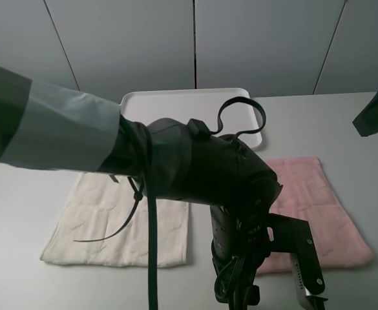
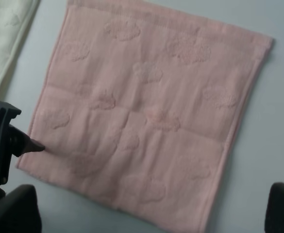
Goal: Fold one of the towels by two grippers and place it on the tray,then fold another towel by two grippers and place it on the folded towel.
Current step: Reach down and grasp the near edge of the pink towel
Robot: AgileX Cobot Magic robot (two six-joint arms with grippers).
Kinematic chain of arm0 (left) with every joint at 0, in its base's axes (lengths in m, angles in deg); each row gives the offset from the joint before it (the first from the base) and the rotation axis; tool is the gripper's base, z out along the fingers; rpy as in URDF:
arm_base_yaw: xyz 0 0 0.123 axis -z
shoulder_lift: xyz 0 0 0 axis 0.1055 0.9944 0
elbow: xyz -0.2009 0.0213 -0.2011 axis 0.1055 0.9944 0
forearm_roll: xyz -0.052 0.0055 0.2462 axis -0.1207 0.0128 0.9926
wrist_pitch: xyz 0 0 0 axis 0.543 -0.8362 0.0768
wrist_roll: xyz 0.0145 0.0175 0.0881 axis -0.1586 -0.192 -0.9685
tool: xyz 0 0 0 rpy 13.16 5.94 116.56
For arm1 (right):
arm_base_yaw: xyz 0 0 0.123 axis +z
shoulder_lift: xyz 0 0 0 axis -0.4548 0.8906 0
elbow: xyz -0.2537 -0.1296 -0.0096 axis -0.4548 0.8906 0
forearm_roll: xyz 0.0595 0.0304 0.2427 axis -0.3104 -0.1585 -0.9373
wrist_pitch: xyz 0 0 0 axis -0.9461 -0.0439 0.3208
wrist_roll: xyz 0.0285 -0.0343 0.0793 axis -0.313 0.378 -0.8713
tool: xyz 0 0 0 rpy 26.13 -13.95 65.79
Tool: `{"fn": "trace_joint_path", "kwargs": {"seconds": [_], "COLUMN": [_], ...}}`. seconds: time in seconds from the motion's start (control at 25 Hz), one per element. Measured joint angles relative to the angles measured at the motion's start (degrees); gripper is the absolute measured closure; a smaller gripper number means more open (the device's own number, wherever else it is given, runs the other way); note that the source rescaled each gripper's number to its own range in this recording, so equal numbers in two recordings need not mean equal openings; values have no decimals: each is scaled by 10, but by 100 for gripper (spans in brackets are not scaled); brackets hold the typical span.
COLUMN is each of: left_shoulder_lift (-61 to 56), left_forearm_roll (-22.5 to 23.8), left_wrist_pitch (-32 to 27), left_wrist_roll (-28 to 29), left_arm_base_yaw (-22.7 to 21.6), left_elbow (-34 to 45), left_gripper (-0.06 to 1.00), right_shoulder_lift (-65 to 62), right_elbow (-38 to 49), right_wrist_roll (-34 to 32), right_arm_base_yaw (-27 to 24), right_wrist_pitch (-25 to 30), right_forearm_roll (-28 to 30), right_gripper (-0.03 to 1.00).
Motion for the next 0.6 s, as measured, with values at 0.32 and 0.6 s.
{"fn": "trace_joint_path", "kwargs": {"seconds": [0.32,0.6], "left_shoulder_lift": [6,13], "left_forearm_roll": [0,1], "left_wrist_pitch": [-23,-29], "left_wrist_roll": [0,0], "left_arm_base_yaw": [0,0], "left_elbow": [-1,-5], "left_gripper": [0,0], "right_shoulder_lift": [0,0], "right_elbow": [16,28], "right_wrist_roll": [99,213], "right_arm_base_yaw": [0,0], "right_wrist_pitch": [7,8], "right_forearm_roll": [6,46], "right_gripper": [-3,-3]}}
